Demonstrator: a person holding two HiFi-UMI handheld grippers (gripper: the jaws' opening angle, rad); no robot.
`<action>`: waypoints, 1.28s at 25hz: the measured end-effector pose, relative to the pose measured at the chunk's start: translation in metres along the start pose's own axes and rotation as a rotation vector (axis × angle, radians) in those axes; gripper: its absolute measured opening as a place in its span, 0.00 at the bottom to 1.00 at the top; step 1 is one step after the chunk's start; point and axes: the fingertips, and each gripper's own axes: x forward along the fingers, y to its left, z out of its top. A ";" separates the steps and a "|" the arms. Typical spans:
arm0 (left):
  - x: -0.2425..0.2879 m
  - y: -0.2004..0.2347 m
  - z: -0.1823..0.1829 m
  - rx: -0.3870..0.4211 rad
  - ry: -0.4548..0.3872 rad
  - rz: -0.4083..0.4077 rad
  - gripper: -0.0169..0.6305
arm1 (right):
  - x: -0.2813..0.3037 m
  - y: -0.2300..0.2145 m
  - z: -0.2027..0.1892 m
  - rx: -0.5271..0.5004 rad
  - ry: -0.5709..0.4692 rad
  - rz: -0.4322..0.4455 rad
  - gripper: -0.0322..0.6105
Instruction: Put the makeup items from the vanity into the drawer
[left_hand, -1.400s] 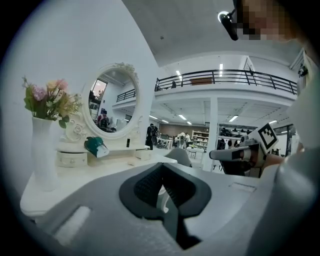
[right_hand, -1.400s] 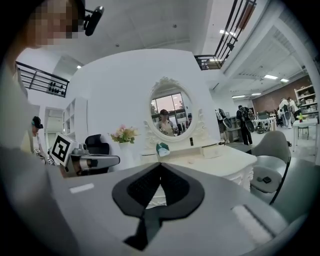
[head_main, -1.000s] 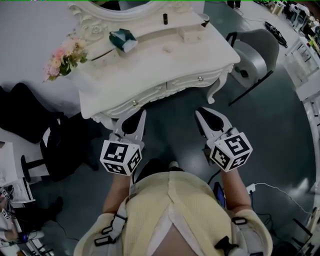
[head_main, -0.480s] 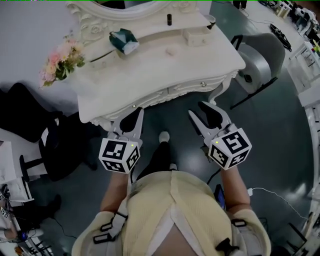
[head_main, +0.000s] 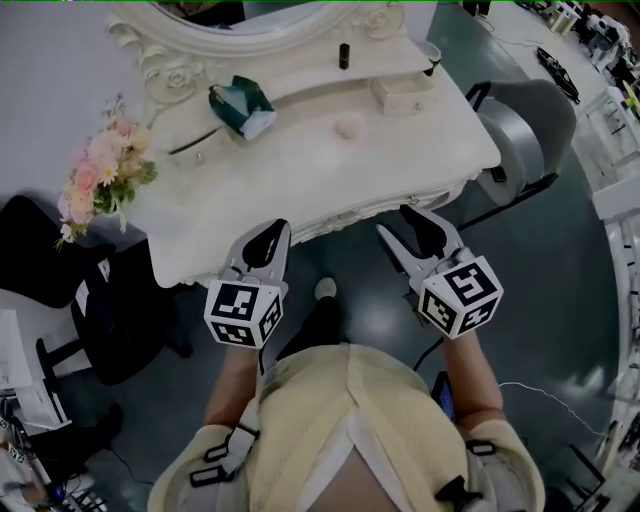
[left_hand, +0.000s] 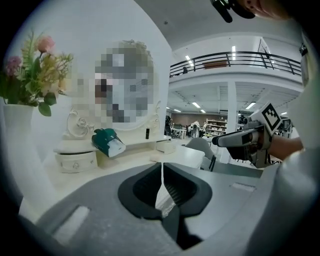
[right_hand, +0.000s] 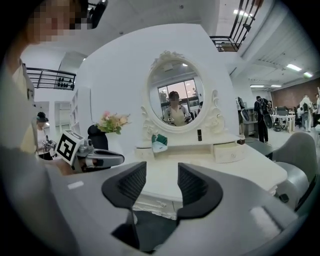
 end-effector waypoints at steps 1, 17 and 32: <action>0.006 0.007 0.001 -0.002 0.005 0.000 0.04 | 0.011 -0.004 0.002 -0.006 0.012 0.000 0.34; 0.079 0.086 0.010 -0.045 0.049 0.007 0.05 | 0.141 -0.063 0.011 -0.028 0.142 0.008 0.34; 0.150 0.089 0.006 -0.151 0.080 0.101 0.05 | 0.212 -0.132 -0.015 -0.132 0.287 0.081 0.34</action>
